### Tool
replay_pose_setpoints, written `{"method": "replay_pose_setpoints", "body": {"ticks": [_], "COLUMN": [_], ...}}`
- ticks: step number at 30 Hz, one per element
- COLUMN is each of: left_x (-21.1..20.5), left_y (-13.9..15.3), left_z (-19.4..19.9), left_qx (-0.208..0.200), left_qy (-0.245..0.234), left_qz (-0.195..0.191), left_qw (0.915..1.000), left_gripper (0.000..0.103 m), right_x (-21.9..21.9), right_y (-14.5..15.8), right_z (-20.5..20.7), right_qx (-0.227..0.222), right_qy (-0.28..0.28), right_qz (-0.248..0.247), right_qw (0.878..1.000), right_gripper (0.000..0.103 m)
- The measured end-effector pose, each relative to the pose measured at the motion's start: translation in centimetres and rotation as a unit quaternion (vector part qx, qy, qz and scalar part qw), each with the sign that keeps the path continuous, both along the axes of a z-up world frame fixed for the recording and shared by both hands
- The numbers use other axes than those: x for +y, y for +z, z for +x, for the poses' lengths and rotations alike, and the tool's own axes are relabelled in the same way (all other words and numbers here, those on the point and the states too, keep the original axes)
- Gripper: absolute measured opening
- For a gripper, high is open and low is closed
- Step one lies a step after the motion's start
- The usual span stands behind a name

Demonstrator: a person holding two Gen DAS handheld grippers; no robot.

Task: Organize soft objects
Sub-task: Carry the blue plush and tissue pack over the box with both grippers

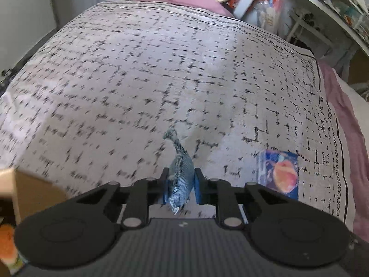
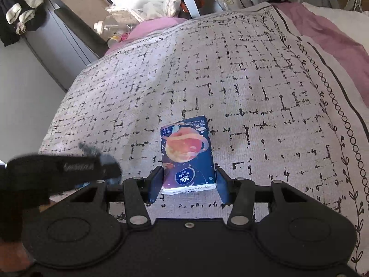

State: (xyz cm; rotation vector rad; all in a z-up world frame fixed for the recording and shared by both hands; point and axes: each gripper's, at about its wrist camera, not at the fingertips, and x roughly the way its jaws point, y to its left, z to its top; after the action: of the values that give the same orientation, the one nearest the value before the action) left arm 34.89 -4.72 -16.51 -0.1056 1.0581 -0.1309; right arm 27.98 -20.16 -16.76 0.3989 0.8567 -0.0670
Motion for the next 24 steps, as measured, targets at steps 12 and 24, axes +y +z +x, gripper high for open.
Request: {"method": "replay_pose_setpoints", "body": {"ticks": [12,24], "left_x": [2.5,5.2], "left_y": [3.5,6.3], "left_z": [-4.4,-8.7], "left_qx": [-0.02,-0.04], "left_qy": [0.027,0.055], "left_qz": [-0.007,-0.018], "left_qw": [0.9994,0.9975], "left_gripper": [0.02,0.02], "right_x": [0.4,1.3], "right_y": [2.8,5.3], "right_z": [-2.2,-4.9], "right_qx": [-0.035,-0.063], "right_qy": [0.018,0.052], "right_qz": [0.003,0.009], "right_qw": [0.999,0.997], "right_gripper": [0.048,0.048]}}
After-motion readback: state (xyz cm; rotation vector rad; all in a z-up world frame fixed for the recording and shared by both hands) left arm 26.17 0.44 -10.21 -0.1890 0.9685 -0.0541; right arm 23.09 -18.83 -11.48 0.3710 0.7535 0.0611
